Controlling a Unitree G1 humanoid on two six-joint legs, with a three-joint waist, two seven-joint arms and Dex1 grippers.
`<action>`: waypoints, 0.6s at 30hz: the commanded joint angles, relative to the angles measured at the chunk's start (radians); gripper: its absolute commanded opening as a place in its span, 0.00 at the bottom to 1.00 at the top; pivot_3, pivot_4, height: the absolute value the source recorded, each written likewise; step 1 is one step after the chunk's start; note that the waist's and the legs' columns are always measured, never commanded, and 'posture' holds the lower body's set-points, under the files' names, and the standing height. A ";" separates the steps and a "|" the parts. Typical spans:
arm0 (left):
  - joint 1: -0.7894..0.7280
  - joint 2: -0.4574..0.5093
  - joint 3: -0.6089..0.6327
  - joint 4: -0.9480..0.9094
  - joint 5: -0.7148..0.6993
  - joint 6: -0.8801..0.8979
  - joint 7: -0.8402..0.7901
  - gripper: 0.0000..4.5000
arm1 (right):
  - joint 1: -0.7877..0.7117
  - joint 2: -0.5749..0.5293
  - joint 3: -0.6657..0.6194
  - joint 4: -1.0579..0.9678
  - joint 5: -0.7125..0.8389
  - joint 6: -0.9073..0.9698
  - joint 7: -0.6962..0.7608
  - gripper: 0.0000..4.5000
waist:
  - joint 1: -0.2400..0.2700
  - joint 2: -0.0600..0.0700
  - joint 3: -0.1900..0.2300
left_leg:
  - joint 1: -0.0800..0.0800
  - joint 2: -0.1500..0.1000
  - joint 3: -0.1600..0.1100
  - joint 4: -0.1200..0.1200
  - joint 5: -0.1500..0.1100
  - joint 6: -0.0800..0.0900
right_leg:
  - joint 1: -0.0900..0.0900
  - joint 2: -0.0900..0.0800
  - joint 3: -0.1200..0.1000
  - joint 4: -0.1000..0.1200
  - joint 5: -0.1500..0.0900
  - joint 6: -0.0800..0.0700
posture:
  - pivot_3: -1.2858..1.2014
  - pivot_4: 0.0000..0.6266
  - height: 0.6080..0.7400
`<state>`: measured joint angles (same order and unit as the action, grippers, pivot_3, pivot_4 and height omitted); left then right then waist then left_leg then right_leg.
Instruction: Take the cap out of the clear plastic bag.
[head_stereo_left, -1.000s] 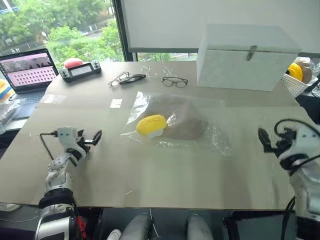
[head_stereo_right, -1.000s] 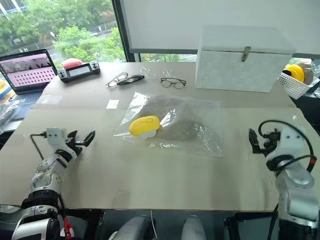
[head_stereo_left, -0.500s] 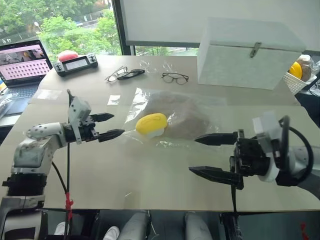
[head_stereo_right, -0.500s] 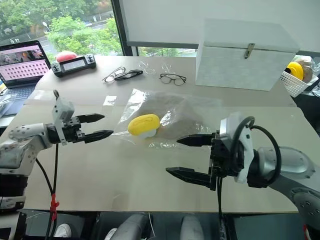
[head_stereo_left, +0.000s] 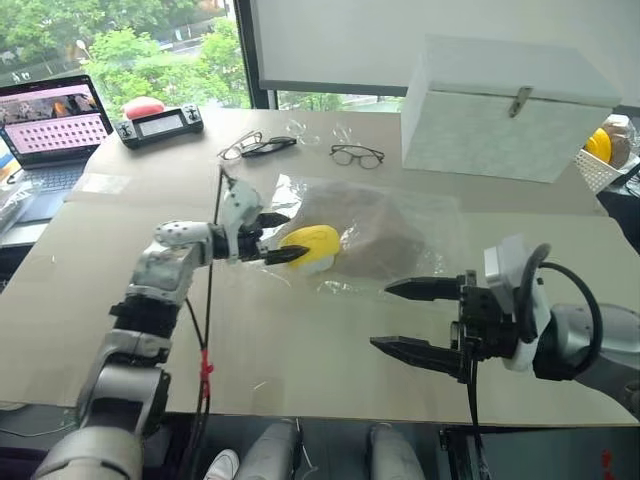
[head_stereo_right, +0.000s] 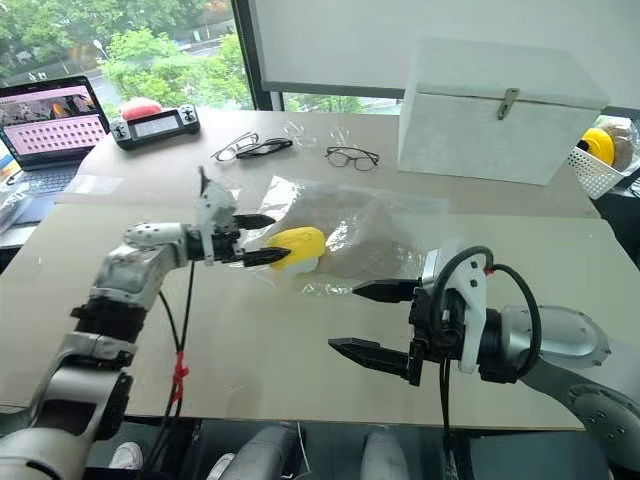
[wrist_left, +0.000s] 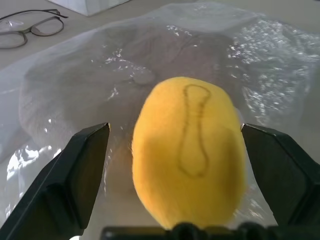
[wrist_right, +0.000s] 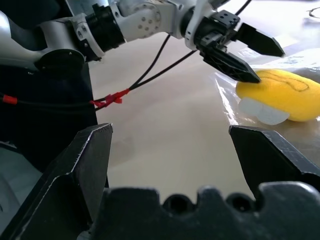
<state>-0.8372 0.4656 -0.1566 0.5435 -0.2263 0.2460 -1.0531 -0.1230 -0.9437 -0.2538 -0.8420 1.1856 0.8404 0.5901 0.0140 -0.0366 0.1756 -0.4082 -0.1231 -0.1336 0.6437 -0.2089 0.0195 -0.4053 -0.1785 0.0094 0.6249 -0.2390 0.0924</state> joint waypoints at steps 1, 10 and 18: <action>-0.043 -0.026 -0.034 0.118 0.085 -0.109 0.005 1.00 | 0.015 -0.002 -0.046 -0.039 0.029 -0.031 -0.028 0.99 | -0.006 -0.001 0.001 | 0.000 0.000 0.001 0.000 0.000 0.000 | 0.000 0.000 0.001 0.000 0.000 0.000 | 0.52 0.24 1.00; -0.067 -0.032 -0.017 0.195 0.101 -0.172 -0.072 0.68 | 0.072 -0.016 -0.038 -0.014 -0.108 -0.037 -0.058 1.00 | -0.006 -0.002 0.001 | 0.000 0.000 0.001 0.003 0.000 0.000 | 0.000 0.000 0.001 0.003 0.001 0.001 | 0.52 0.24 1.00; -0.065 -0.042 0.001 0.212 0.106 -0.198 -0.083 0.25 | 0.112 -0.008 -0.035 0.028 -0.242 -0.053 -0.042 1.00 | -0.007 -0.002 0.001 | 0.000 0.000 0.001 0.006 0.000 0.000 | 0.000 0.000 0.001 0.005 0.001 0.001 | 0.52 0.24 1.00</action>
<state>-0.8830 0.4255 -0.1755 0.7624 -0.1184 0.0667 -1.1311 -0.0121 -0.9507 -0.2672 -0.8040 0.9626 0.8214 0.5355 0.0071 -0.0382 0.1765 -0.4079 -0.1231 -0.1330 0.6504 -0.2089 0.0199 -0.4053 -0.1780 0.0103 0.6302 -0.2379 0.0934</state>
